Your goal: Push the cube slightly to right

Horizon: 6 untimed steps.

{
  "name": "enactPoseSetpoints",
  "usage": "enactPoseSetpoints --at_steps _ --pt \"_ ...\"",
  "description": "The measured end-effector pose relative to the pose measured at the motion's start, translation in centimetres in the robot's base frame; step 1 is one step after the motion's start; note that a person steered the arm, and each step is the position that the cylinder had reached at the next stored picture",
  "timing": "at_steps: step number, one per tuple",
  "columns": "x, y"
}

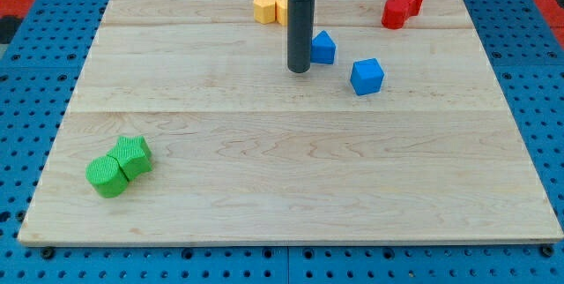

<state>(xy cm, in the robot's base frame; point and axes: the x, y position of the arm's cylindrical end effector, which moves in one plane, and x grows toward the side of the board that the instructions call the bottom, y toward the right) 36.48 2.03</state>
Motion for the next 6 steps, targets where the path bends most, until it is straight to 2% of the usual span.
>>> enactPoseSetpoints --at_steps 2,4,5,6 --pt "1.9 -4.3" --pt "3.2 11.0" --pt "6.1 5.1" --pt "5.0 -3.0"
